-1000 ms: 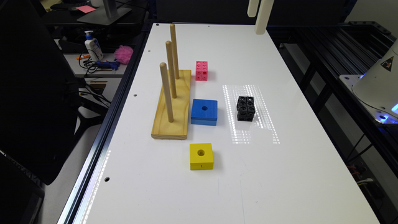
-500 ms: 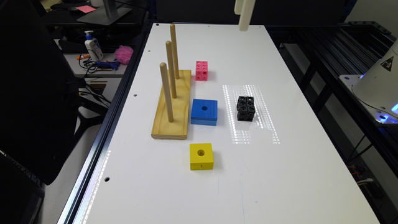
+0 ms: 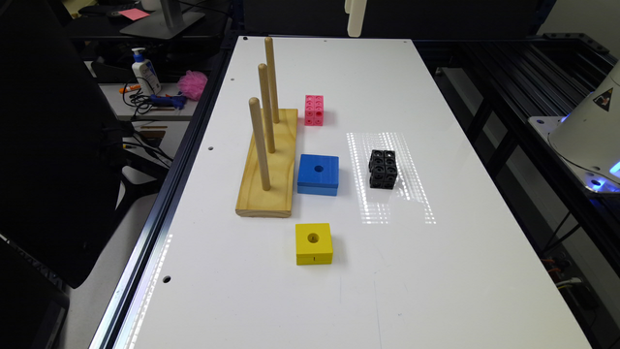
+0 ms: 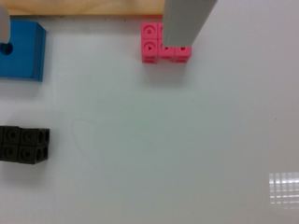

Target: Pick up pink block.

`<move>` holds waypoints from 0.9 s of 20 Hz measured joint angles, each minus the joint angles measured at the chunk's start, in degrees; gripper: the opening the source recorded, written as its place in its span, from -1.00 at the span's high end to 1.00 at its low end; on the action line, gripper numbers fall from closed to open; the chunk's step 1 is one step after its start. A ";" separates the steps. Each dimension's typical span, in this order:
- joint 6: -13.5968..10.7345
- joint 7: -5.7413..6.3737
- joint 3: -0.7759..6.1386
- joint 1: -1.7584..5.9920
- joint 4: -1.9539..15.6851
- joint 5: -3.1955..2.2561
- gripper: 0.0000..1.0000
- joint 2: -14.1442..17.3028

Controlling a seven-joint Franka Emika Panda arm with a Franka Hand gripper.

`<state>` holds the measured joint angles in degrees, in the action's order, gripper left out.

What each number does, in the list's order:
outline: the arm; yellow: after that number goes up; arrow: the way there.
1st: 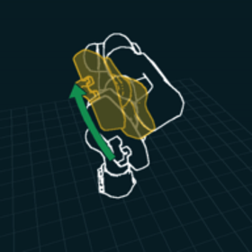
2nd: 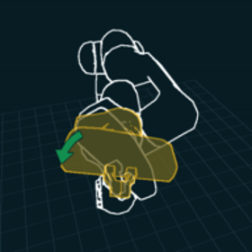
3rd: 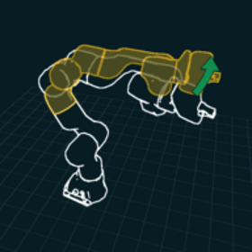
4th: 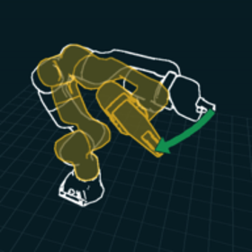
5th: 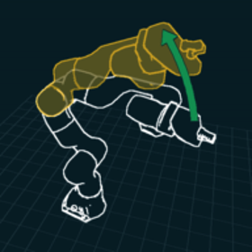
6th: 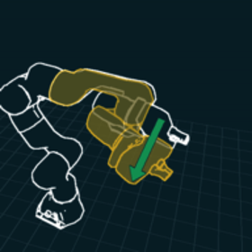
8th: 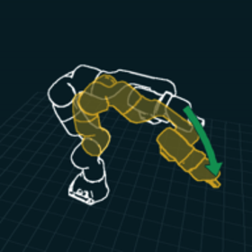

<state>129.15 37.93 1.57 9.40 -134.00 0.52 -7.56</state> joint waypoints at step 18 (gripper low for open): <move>0.00 -5.33 -0.05 5.43 1.23 -0.05 -1.00 0.91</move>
<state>129.15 32.60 1.52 14.83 -132.76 0.46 -6.65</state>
